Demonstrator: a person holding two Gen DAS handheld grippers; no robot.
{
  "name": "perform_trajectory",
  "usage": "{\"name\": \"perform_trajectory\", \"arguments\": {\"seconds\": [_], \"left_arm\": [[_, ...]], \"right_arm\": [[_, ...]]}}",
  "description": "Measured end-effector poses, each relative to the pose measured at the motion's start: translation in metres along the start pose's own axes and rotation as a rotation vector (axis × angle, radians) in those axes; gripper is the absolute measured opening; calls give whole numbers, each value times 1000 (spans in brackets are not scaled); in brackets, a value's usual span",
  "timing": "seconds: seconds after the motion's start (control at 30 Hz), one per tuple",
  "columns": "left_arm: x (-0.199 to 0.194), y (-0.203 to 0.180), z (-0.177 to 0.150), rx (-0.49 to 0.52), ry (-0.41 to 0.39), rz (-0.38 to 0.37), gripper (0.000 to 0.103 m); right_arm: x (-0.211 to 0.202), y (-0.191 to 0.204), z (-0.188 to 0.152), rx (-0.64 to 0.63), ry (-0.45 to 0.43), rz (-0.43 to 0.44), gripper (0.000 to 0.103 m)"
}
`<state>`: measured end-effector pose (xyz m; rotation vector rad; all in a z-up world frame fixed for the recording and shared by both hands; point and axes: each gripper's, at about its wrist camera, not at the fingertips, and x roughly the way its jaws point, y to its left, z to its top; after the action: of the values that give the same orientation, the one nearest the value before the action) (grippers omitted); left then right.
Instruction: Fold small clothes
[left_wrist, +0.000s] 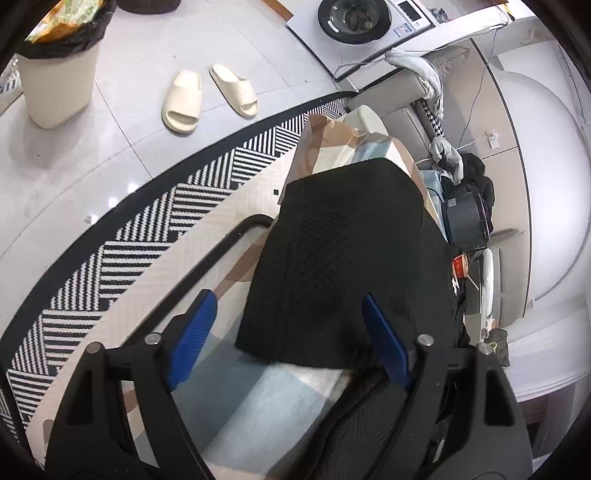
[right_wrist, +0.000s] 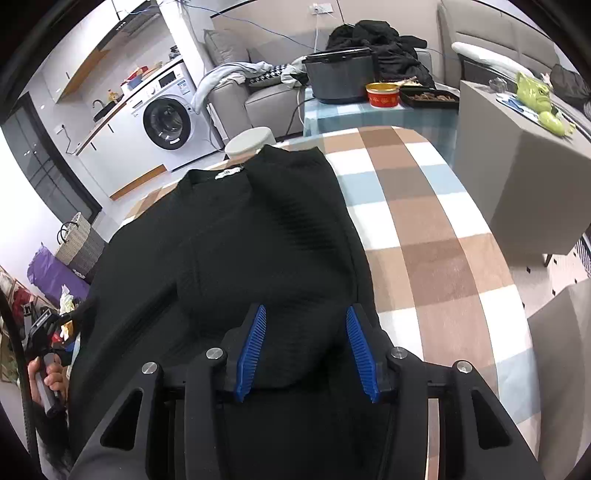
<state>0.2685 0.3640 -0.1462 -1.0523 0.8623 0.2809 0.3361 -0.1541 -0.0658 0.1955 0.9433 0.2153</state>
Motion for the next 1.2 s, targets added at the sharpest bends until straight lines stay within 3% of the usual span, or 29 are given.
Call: {"name": "perform_trajectory", "arguments": {"seconds": [0.03, 0.07, 0.13, 0.27, 0.37, 0.57, 0.63, 0.73, 0.8, 0.83, 0.97, 1.2], "left_arm": [[4, 0, 0, 4, -3, -6, 58], [7, -4, -1, 18, -13, -3, 42], [6, -13, -2, 54, -56, 3, 26], [-14, -42, -10, 145, -153, 14, 16], [-31, -76, -16, 250, -224, 12, 15], [-48, -182, -54, 556, -287, -48, 14], [-39, -223, -84, 694, -252, -72, 14], [-4, -266, -139, 901, -83, -91, 18], [26, -276, -172, 994, 59, -67, 34], [37, -276, -182, 1017, 104, -51, 37], [53, -260, -191, 1002, 136, -20, 48], [54, -221, -134, 769, 57, -14, 55]], "right_arm": [[1, -1, -1, 4, 3, 0, 47], [1, -2, -1, 8, 5, -1, 47], [1, -3, -2, 12, 4, -1, 47], [-2, -4, -2, 21, -6, 5, 47], [-5, -3, -4, 19, -12, 17, 47], [-9, -4, -7, 19, -15, 35, 47], [-9, -4, -8, 18, -11, 36, 47], [-9, -6, -10, 18, -5, 30, 47], [-7, -8, -11, 24, 2, 26, 47], [-7, -9, -12, 26, 3, 26, 47], [-9, -10, -15, 27, 3, 27, 47], [-5, -8, -17, 29, 9, 42, 47]]}}
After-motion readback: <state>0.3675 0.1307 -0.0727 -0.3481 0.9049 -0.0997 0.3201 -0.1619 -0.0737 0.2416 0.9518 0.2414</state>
